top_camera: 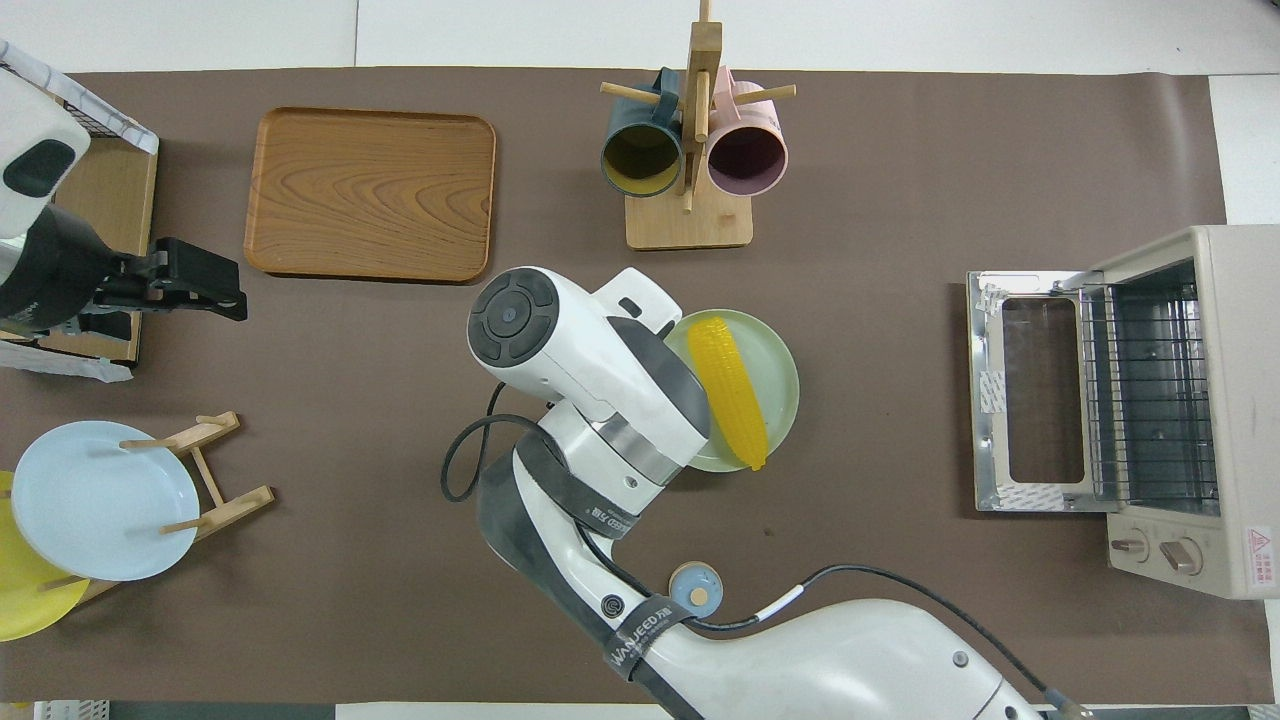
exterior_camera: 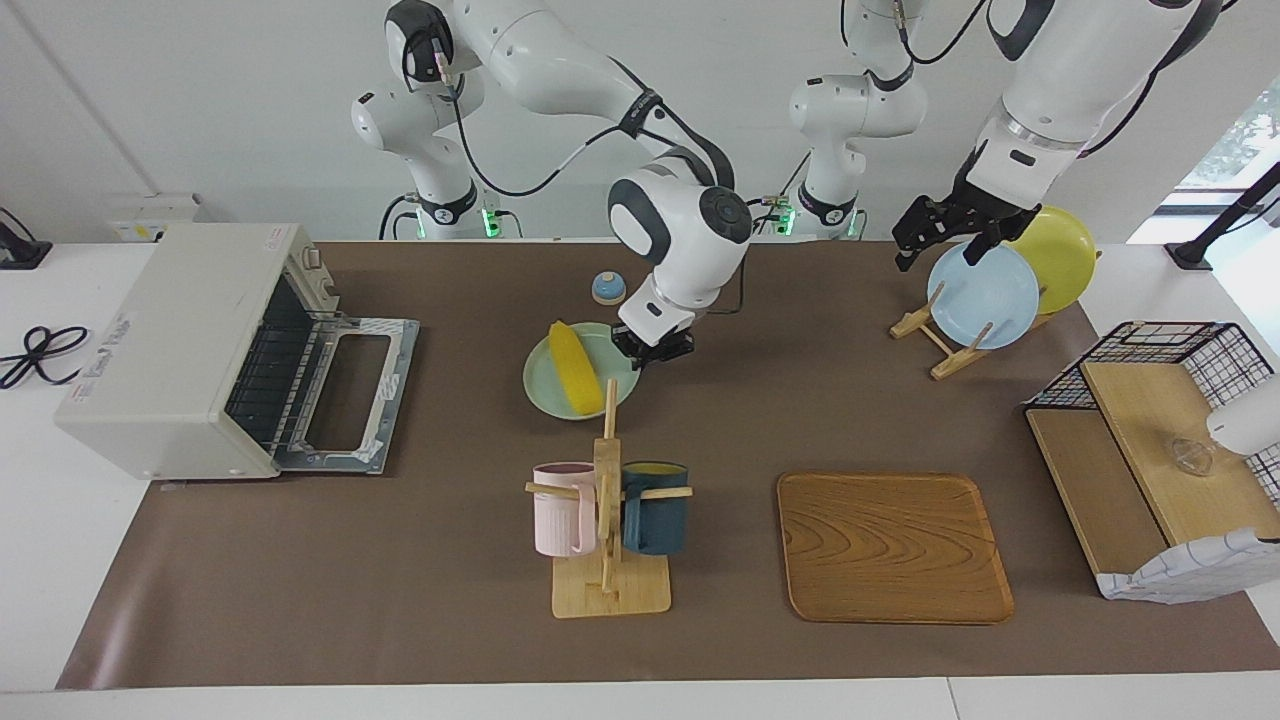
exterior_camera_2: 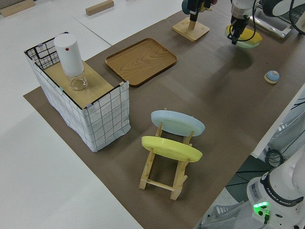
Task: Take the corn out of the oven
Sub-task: 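Pull the plate out and set it on the table with the right gripper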
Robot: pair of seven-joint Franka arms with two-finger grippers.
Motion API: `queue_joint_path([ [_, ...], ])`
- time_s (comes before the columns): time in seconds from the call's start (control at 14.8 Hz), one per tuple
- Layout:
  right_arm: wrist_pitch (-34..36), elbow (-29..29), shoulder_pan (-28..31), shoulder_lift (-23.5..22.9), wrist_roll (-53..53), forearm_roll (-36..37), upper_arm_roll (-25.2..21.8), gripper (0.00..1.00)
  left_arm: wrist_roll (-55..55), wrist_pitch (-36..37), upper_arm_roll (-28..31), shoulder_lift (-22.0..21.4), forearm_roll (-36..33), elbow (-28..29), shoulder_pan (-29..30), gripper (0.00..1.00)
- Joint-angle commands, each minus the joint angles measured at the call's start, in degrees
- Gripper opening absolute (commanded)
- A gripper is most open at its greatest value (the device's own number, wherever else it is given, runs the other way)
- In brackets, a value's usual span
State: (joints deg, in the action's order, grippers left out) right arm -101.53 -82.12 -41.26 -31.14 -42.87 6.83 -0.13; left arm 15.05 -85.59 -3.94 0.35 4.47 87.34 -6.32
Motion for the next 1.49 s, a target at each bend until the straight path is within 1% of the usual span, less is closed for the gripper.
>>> queue_joint_path([
  [0.0,-2.78,0.65,-0.56,-0.93,-0.28,-2.08,2.50,0.00,-0.29,-2.30,-0.37,-1.14,0.62,1.78,1.22,1.00],
  [0.14,-6.30,0.30,-1.71,-2.69,-3.34,-2.17,2.67,0.00,-0.46,-2.39,-0.37,-1.14,0.54,1.78,1.84,1.00],
  [0.34,-7.19,-0.32,-1.01,-2.87,-3.54,-2.43,2.76,0.00,-0.46,-2.48,-0.37,-1.14,0.54,1.78,1.93,1.00],
  [0.47,-7.89,-0.23,-1.10,-2.87,-3.98,-5.23,2.76,0.12,-0.46,-2.48,-0.37,-1.14,0.54,1.87,1.93,1.00],
  [0.61,-8.50,0.03,-1.62,-2.96,-3.02,-4.55,2.76,0.24,-0.46,-2.48,-0.37,-1.14,0.54,1.87,1.93,1.00],
  [0.68,-8.16,0.29,-1.97,-2.96,-1.97,-3.50,2.76,0.27,-0.46,-2.48,-0.37,-1.14,0.54,1.87,1.93,1.00],
  [0.75,-7.29,0.64,-1.98,-2.96,-0.22,-1.14,2.85,0.33,-0.46,-2.48,-0.37,-1.14,0.54,1.87,1.93,1.00],
  [0.88,-2.12,1.17,-0.84,-1.48,3.12,0.90,2.68,0.33,-0.38,-2.48,-0.37,-1.23,0.54,1.87,1.84,1.00],
  [1.02,3.50,0.65,0.48,1.16,7.17,5.54,2.50,0.32,-0.29,-2.65,-0.37,-1.23,0.54,2.13,1.84,1.00],
  [1.08,6.58,0.39,0.57,2.30,7.79,8.00,2.41,0.29,-0.29,-2.91,-0.37,-1.23,0.54,2.22,1.84,1.00],
  [1.15,8.44,-0.49,1.44,3.53,7.71,9.16,2.15,0.28,-0.29,-2.92,-0.37,-1.23,0.54,2.31,1.84,1.00],
  [1.29,9.68,-4.08,6.52,5.73,7.19,9.43,2.15,0.26,-0.03,-2.92,-0.37,-1.31,0.54,2.48,1.32,1.00],
  [1.36,9.68,-5.40,9.68,6.35,7.18,9.43,2.15,0.23,0.32,-3.00,-0.37,-1.31,0.54,3.10,1.05,1.00],
  [1.42,9.68,-6.20,12.76,6.53,7.10,9.43,2.15,0.17,0.50,-3.18,-0.54,-1.31,0.54,3.45,0.87,1.00],
])
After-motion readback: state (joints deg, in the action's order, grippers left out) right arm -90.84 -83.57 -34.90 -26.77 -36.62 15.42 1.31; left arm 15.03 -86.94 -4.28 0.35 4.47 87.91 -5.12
